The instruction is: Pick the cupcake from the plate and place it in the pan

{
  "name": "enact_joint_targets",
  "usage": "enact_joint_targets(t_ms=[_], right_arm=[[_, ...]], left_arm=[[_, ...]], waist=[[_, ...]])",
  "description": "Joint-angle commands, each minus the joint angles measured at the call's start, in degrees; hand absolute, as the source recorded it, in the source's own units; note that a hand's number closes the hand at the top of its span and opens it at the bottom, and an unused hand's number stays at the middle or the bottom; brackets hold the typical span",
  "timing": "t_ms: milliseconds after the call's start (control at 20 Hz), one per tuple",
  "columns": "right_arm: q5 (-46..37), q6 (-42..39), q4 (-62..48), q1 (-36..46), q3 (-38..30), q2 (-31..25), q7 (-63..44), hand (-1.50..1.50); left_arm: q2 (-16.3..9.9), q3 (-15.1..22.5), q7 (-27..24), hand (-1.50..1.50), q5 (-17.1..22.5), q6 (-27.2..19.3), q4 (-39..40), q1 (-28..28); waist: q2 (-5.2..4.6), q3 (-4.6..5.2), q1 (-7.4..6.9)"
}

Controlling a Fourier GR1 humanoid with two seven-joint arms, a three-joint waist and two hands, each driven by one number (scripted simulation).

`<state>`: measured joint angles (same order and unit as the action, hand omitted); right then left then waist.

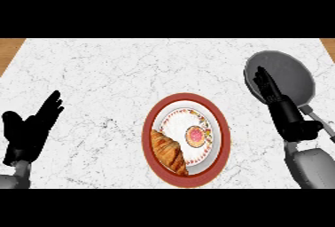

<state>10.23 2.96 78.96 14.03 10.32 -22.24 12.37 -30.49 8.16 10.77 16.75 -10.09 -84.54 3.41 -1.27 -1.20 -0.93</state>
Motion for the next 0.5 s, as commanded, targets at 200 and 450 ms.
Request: enact_joint_targets(t_ms=[200,450], right_arm=[[10.9,-23.4,2.6,11.9,9.7,6.6,1.7,1.50],[11.5,-32.8,-8.3,15.6,3.1,-2.3,4.9,-1.50]], left_arm=[[7.8,4.5,-8.3,0.00,-1.1,0.5,-6.6,6.9],[15.1,8.1,-17.8,0.00,-3.0,-0.6,-5.7,1.4]], waist=[[0.51,1.06,-3.81],[0.89,1.20,-0.24]])
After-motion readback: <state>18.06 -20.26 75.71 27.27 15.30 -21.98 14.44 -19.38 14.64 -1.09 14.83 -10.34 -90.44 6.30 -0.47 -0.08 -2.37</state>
